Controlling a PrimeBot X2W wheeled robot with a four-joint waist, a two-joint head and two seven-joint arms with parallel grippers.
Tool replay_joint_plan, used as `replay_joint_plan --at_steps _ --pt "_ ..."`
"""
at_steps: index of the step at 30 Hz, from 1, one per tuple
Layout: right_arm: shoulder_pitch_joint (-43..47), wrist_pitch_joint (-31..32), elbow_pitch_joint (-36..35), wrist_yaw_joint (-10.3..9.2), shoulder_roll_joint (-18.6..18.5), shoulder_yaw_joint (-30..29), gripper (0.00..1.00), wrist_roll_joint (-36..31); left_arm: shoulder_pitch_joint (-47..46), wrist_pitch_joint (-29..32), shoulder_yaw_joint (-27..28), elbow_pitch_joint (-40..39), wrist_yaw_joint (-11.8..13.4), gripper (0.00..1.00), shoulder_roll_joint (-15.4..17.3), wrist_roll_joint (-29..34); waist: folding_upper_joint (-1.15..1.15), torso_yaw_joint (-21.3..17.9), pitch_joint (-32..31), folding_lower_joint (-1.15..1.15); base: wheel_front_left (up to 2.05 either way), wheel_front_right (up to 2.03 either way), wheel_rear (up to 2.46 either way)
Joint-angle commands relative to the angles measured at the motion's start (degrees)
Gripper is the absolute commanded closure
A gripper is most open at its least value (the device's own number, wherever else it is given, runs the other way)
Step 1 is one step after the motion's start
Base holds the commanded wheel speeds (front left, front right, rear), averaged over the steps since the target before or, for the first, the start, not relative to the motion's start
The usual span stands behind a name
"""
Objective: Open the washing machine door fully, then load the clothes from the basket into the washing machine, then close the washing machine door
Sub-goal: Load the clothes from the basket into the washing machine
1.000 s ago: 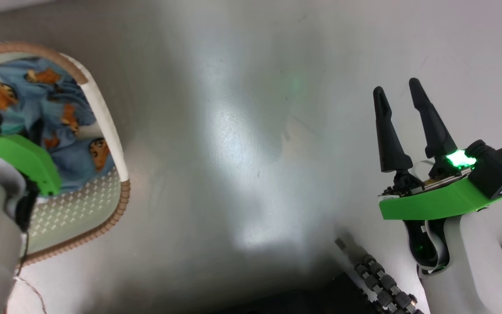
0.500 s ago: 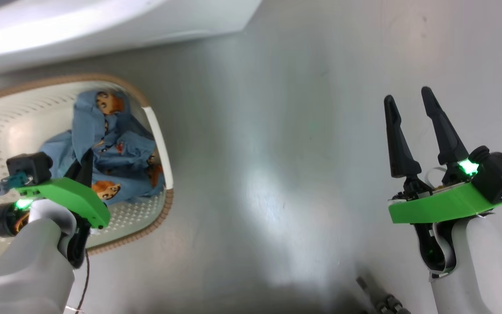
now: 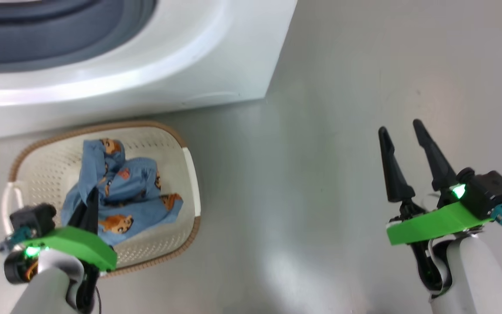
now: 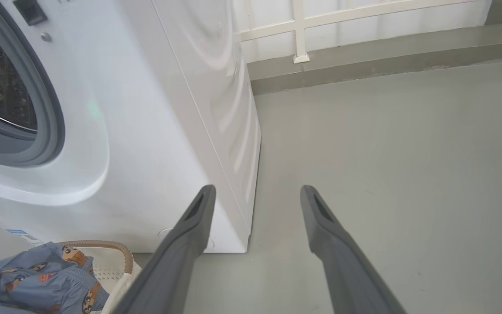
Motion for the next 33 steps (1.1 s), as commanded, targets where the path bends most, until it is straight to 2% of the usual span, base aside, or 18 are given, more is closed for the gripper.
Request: replay_joint_plan --at_steps 1,12,22,33 --pt "2.0 -0.27 -0.73 0.09 0.09 1.65 0.0 0.88 2.41 -0.7 2.84 -1.71 0.5 1.0 1.71 1.41 0.0 1.16 -5.09 0.0 0.0 0.0 0.0" --pt "4.23 -0.27 1.09 0.09 -0.3 1.4 0.0 1.71 12.15 -0.71 14.83 -15.39 1.05 1.0 -1.57 11.42 0.0 0.61 -13.01 0.0 0.0 0.0 0.0" --pt "6.8 -0.27 2.08 0.09 -1.12 1.42 0.0 2.12 20.36 -0.71 20.7 -29.8 0.58 1.0 -5.08 21.31 0.0 0.45 -19.67 0.0 0.0 0.0 0.0" --pt "9.68 -0.27 2.12 0.09 -1.65 1.27 0.0 2.22 28.21 -0.71 25.16 -40.5 0.28 1.0 -8.33 27.42 0.0 0.28 -25.46 0.0 0.0 0.0 0.0"
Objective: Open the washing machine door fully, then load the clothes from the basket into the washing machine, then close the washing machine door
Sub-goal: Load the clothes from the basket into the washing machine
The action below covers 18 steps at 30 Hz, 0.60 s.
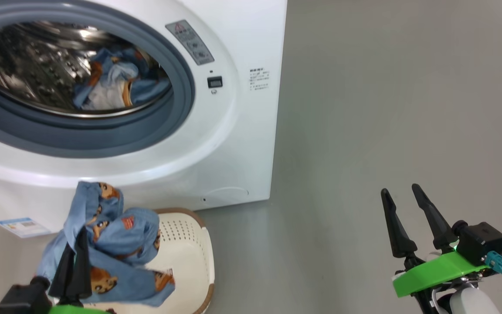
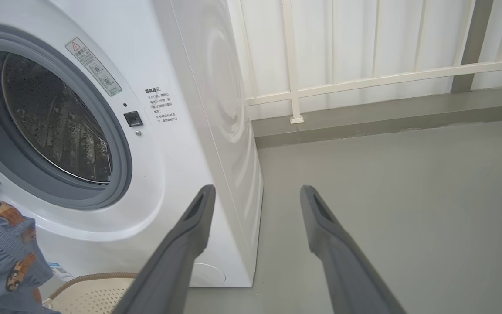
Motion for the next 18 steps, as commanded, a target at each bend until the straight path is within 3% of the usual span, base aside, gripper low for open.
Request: replay_joint_plan --at_steps 1,18 --pt "0.09 -0.27 -1.3 0.09 -0.6 1.23 0.0 0.34 -0.28 -0.71 2.15 -1.88 -0.46 1.0 0.64 0.54 0.0 -0.01 -1.82 0.0 0.0 0.0 0.0" --pt "3.02 -0.27 -1.49 0.09 -0.82 1.82 0.0 0.44 6.52 -0.71 4.14 -7.59 0.31 1.0 -0.98 3.39 0.0 -0.08 -6.38 0.0 0.0 0.0 0.0"
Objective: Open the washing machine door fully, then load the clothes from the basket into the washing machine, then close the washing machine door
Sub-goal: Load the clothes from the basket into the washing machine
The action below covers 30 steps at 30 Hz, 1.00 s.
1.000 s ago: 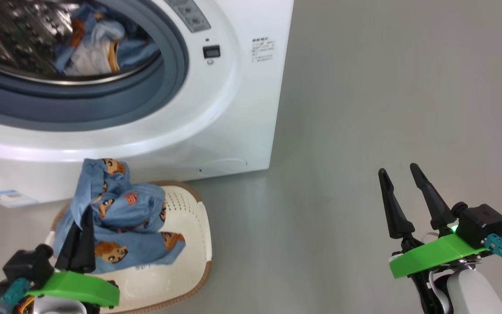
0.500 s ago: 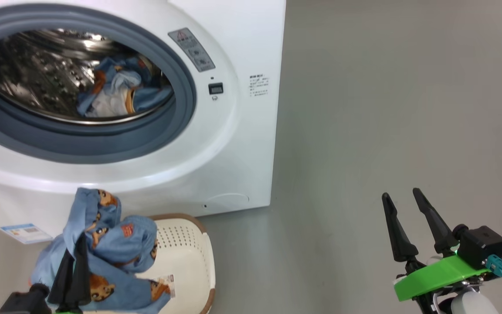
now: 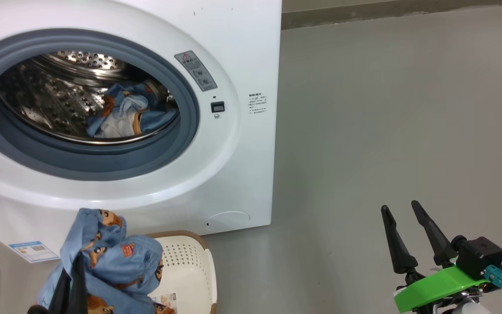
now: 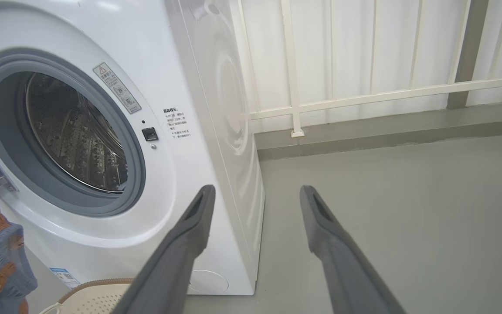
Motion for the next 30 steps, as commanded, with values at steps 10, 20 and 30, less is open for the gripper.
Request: replay_joint_plan --at_steps 10,20,30 --pt "0.36 -0.27 -1.39 0.09 0.14 1.54 0.0 0.14 0.44 -0.7 2.15 -2.51 0.31 1.0 0.26 0.34 0.0 0.03 -0.89 0.0 0.0 0.0 0.0" --pt "-0.29 -0.27 -2.03 0.09 0.37 1.11 0.0 0.12 -2.36 -0.7 1.5 -2.8 0.24 1.0 0.24 -0.78 0.0 -0.2 2.34 0.0 0.0 0.0 0.0" --pt "-2.48 -0.27 -3.09 0.09 0.89 2.01 0.0 -0.03 -14.39 -0.7 0.92 -0.82 -0.17 1.0 0.24 0.18 0.0 -0.71 8.22 0.0 0.0 0.0 0.0"
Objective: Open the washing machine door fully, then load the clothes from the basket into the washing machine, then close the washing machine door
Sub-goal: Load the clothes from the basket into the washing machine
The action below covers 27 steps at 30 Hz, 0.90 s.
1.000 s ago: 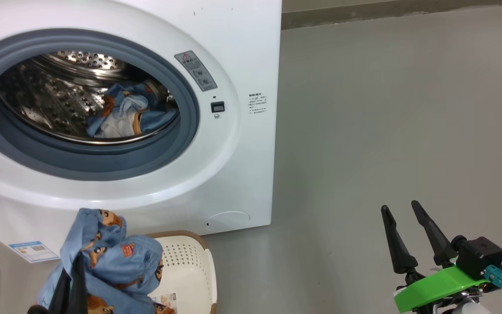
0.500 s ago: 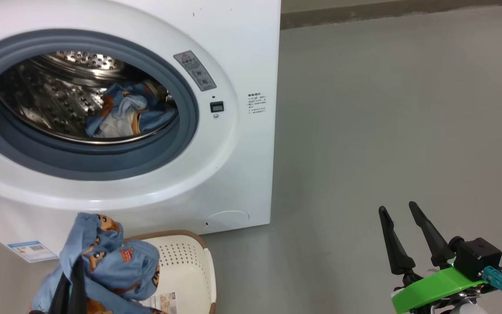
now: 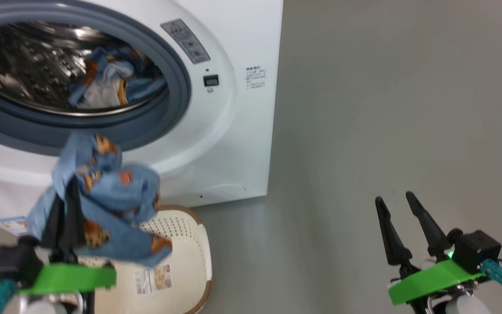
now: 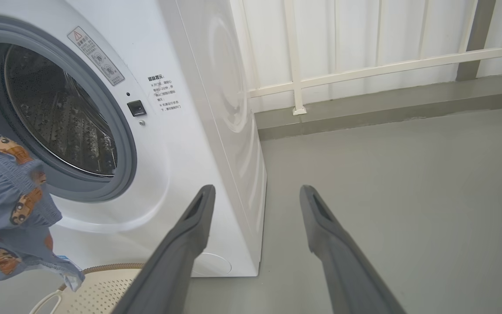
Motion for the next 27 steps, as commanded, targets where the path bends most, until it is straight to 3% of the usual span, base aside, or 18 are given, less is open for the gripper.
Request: replay_joint_plan --at_steps 1,19,27 --pt "-2.37 -0.27 -1.65 0.09 -0.05 1.58 0.0 -0.11 -3.41 -0.7 2.12 -0.94 -0.31 1.0 0.75 0.53 0.0 -0.59 2.64 0.0 0.0 0.0 0.0" --pt "-8.06 -0.27 -4.45 0.09 1.19 2.17 0.0 -0.76 -32.58 -0.7 8.89 7.07 -1.75 1.0 6.6 2.98 0.0 -4.87 18.07 0.0 0.0 0.0 0.0" --pt "-9.76 -0.27 -4.91 0.09 1.79 2.64 0.0 -1.01 -43.09 -0.7 8.44 20.86 -1.99 1.0 8.63 2.22 0.0 -4.85 23.83 0.0 0.0 0.0 0.0"
